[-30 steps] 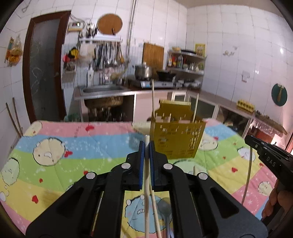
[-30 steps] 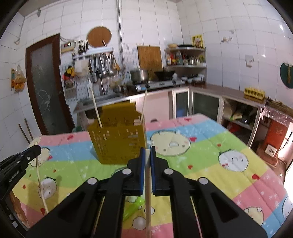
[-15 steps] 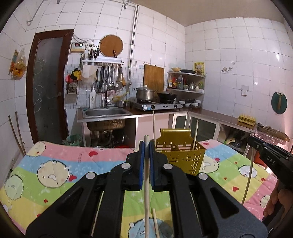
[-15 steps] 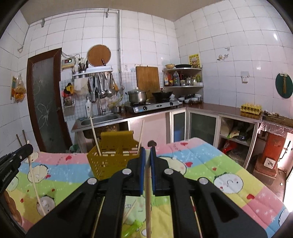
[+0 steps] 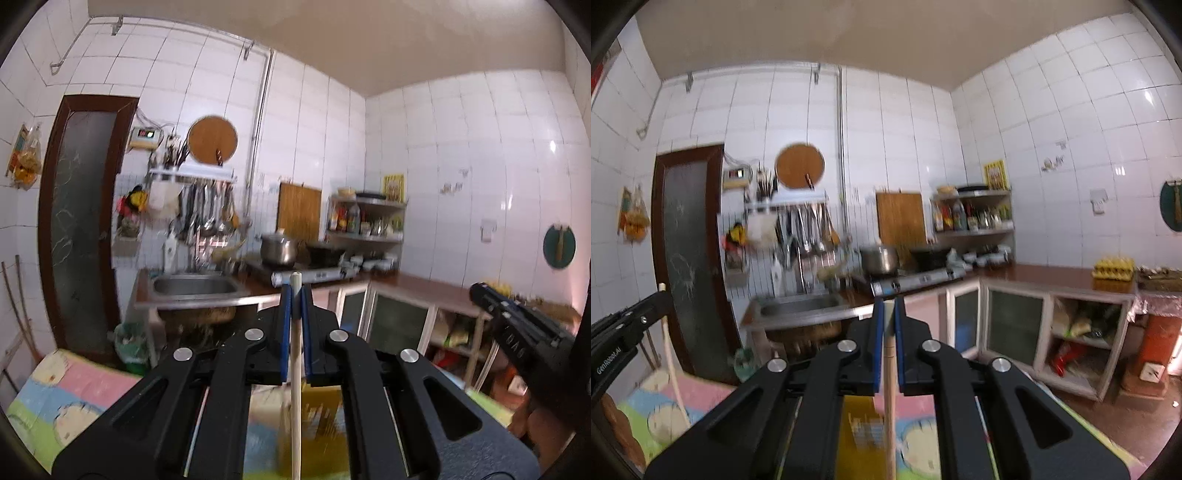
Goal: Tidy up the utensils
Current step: 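Lift both held chopsticks upright and carry them over the slotted holder, then drop the chopsticks into the holder and open both tools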
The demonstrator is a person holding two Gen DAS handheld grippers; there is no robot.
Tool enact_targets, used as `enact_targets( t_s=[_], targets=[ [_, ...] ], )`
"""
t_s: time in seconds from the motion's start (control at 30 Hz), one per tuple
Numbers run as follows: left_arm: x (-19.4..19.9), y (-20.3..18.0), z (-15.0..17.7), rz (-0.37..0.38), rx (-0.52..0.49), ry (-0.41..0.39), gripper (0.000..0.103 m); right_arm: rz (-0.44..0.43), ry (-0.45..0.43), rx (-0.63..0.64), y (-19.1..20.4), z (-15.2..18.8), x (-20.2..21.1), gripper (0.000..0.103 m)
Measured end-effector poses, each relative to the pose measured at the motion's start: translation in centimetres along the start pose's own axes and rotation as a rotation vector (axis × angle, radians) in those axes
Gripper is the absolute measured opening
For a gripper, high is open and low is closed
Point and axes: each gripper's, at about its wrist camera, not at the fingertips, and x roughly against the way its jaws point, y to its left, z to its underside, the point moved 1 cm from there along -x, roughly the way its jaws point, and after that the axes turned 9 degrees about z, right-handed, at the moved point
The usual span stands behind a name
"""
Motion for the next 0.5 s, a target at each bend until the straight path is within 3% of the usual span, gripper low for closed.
enact_targets(
  t_s=[0.17,0.3,0.5],
  targets=[
    [-5.1,-0.4,-1.2,0.009,-0.008,-0.061,0.004,-0.031,-0.040,-0.022,1.2,-1.2,-5.2,0.006],
    [-9.3,0.0,0.2,0.011,0.017,-0.074,0.004,-0.057,-0.043,-0.010,2.5,0.3,-8.4,0.006],
    [-13.0,0.9,6.2,0.009,0.022,0.034,0.004,-0.066,0.019,0.015,3.1,5.8,-11.3,0.006]
  ],
)
